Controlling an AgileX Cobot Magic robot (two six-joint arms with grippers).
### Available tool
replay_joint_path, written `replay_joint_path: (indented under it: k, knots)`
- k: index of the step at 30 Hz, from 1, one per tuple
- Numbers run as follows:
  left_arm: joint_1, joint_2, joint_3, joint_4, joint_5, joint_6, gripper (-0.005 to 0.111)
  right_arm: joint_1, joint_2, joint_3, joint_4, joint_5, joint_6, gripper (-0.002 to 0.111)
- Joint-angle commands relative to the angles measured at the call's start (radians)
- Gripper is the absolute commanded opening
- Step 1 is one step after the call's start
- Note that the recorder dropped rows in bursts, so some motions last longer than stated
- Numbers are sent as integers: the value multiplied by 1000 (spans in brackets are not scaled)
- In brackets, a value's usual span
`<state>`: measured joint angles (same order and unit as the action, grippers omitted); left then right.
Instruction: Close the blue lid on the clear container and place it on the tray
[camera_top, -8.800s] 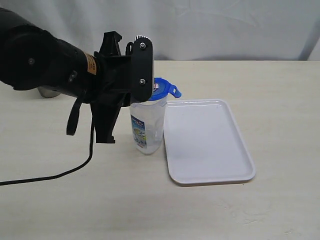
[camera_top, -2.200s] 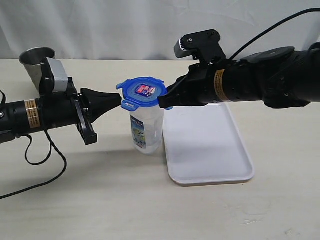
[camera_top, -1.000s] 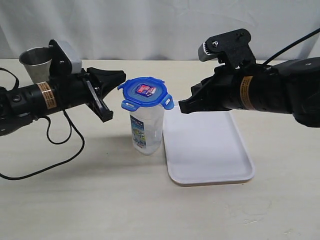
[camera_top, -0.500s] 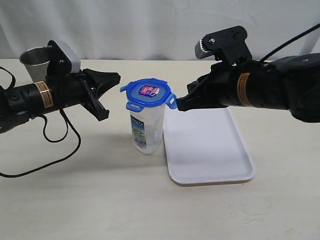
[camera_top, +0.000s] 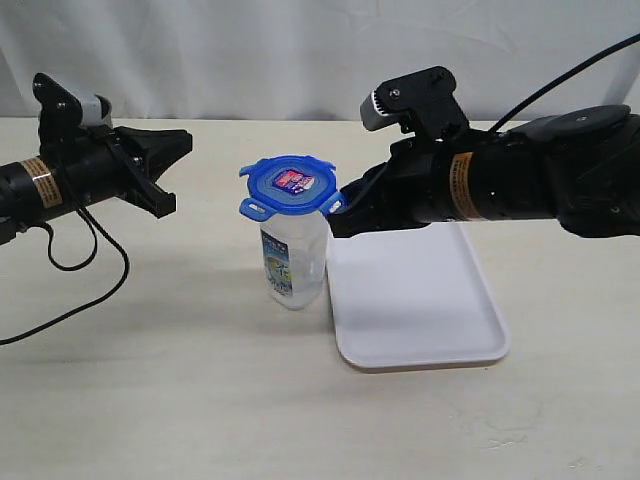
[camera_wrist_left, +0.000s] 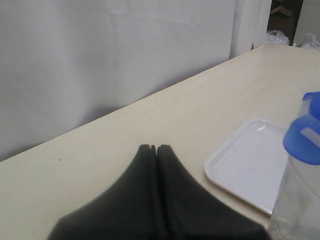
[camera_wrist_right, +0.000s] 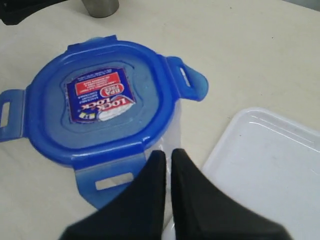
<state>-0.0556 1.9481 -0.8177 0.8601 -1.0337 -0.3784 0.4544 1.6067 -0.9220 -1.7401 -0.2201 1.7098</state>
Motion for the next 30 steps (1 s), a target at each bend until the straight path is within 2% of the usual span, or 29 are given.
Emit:
replay_joint_path:
  k: [1, 13, 18, 30]
  knots:
    - [2, -8, 6, -4, -21, -6, 0, 1, 2, -7, -4, -11, 2, 5]
    - [2, -8, 6, -4, -49, -5, 0, 1, 2, -44, -4, 193, -28, 5]
    - [-2, -8, 6, 77, -114, -5, 0, 1, 2, -100, -4, 58, 9, 5]
    - [-3, -8, 6, 206, -187, -5, 0, 1, 2, -88, -4, 39, 52, 5]
